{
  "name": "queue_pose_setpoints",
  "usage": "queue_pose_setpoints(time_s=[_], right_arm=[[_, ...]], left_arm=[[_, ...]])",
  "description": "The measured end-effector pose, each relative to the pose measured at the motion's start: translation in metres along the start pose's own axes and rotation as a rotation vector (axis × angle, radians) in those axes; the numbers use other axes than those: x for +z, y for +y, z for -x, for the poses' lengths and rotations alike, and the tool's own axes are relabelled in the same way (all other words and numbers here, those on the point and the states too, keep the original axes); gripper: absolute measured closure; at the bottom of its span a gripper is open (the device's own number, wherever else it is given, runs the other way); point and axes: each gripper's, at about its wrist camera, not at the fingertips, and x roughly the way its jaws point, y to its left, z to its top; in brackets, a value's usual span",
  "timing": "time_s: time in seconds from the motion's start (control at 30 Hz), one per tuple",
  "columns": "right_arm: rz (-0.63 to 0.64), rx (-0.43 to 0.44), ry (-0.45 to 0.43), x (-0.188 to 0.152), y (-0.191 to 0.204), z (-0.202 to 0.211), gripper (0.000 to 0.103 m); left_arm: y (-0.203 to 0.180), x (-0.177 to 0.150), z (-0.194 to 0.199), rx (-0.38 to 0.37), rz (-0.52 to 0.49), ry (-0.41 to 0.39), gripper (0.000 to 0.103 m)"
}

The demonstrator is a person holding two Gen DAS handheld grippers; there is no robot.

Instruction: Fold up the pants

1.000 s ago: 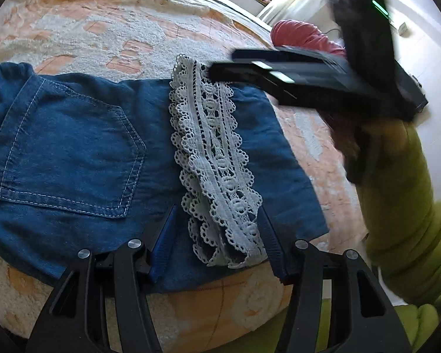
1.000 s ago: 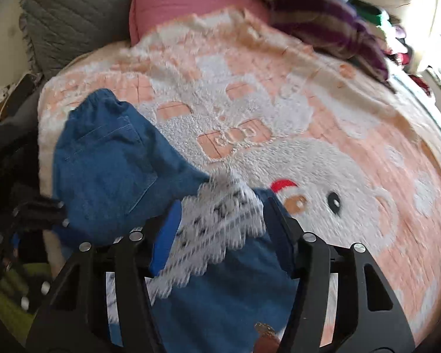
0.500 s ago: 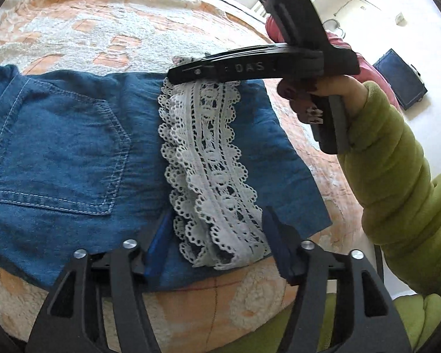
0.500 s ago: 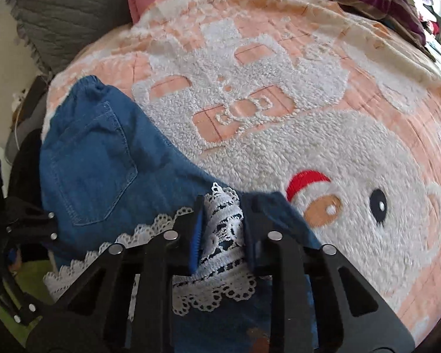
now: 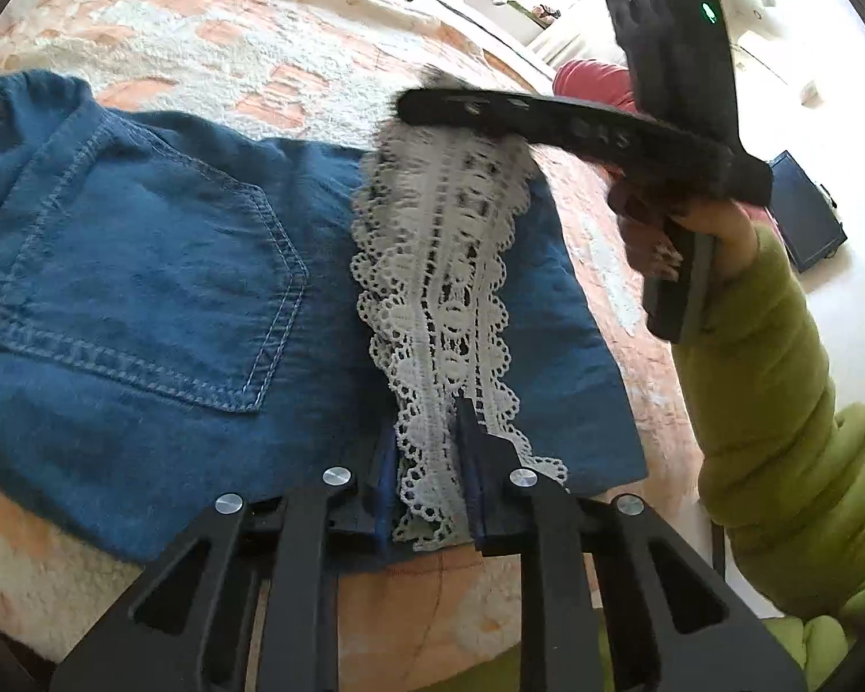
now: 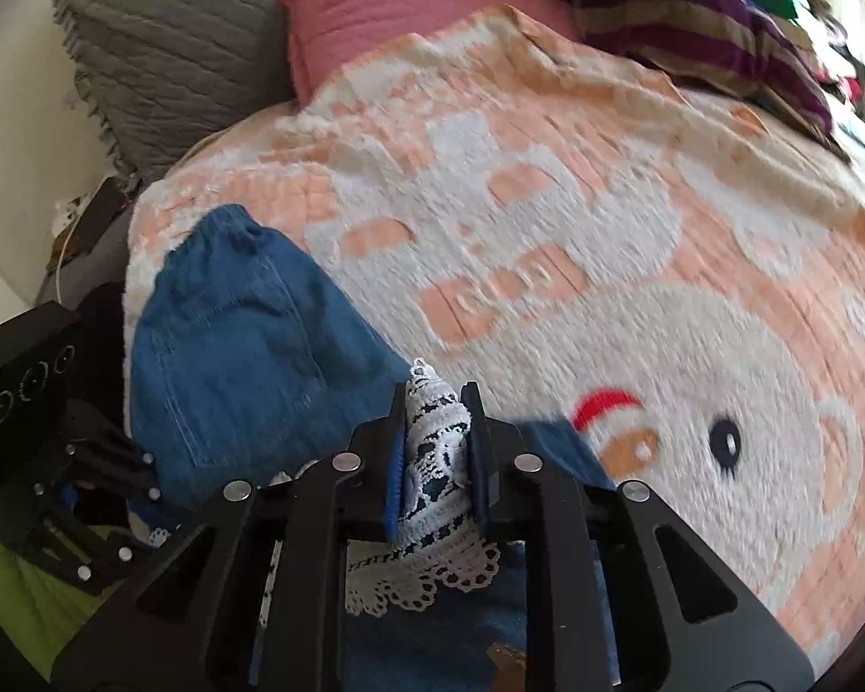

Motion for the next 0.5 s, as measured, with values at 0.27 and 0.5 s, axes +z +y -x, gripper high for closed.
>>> queue_pose_setpoints(time_s=[0.27, 0.5], right_arm=[[0.097, -0.110, 0.147, 0.004, 0.010, -0.056, 0.091], [0.020, -0.155, 0.051, 0.001, -0.001, -0.025, 0.066]], left_arm=[[-0.002, 0.001, -0.009, 0.020, 0.011, 0.015, 0.083], [0.003, -0.002, -0.006, -0.012, 0.021, 0.025, 0.077]])
